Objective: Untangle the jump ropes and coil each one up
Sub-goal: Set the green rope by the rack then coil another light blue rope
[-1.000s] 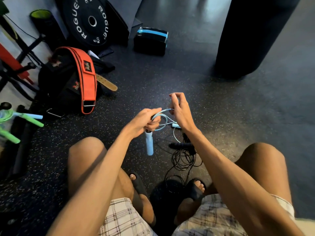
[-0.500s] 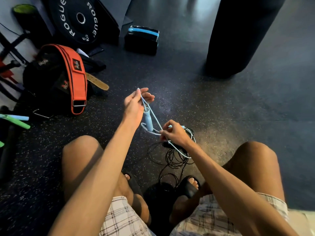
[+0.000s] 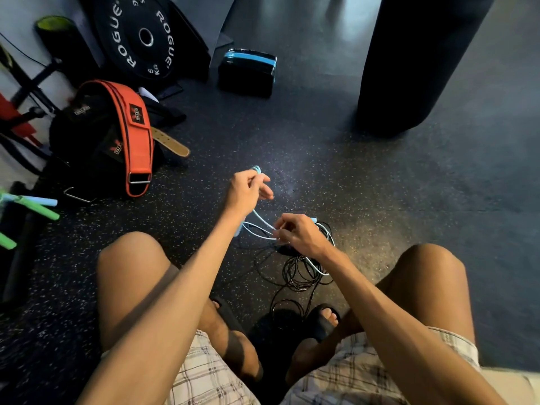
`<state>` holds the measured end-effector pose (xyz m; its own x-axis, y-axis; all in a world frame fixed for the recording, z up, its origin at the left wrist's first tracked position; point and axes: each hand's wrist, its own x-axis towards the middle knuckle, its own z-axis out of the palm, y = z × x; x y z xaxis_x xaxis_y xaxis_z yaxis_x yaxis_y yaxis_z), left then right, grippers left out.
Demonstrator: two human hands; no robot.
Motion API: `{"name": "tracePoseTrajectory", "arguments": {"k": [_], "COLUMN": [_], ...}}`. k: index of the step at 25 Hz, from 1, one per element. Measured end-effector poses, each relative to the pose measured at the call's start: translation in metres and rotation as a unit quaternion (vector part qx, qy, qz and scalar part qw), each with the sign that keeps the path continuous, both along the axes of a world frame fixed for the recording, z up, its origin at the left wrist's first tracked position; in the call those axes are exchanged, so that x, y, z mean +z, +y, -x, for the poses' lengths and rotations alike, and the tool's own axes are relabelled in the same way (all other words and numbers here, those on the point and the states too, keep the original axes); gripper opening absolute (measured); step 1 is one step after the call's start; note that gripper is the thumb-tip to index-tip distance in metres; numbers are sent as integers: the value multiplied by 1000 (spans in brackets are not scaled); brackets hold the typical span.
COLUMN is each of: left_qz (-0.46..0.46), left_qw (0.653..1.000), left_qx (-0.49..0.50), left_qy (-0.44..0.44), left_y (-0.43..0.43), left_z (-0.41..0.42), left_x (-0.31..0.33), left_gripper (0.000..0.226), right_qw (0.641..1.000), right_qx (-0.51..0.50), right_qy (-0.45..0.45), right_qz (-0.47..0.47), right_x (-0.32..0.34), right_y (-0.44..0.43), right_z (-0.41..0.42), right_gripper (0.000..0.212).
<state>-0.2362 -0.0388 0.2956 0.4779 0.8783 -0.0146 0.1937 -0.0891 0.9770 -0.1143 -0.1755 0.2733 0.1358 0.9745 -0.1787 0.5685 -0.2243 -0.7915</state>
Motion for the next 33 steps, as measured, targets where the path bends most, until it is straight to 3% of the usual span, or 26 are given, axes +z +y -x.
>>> {"name": "tracePoseTrajectory", "arguments": {"k": [4, 7, 12, 16, 24, 28, 33], "left_qz": [-36, 13, 199, 208, 313, 317, 277], "left_qw": [983, 968, 953, 948, 920, 912, 921], "left_qx": [-94, -171, -215, -229, -201, -146, -66], "left_qy": [153, 186, 75, 77, -120, -217, -265], "left_y": [-10, -22, -27, -31, -27, -12, -1], "left_z": [1, 0, 0, -2, -10, -3, 0], "left_x": [10, 19, 21, 26, 37, 44, 50], "left_gripper": [28, 34, 34, 44, 38, 40, 39], "right_qw": [997, 989, 979, 973, 961, 979, 988], "right_qx": [-9, -38, -110, -148, -198, -165, -135], "right_qy": [-27, -46, -15, 47, 164, 116, 47], "right_qz": [-71, -136, -170, -169, -103, -23, 58], "right_x": [14, 22, 36, 36, 17, -11, -36], "right_y": [1, 8, 12, 16, 21, 10, -2], "right_z": [-10, -17, -19, -26, -31, -34, -35], "right_gripper": [9, 17, 13, 20, 38, 43, 24]}}
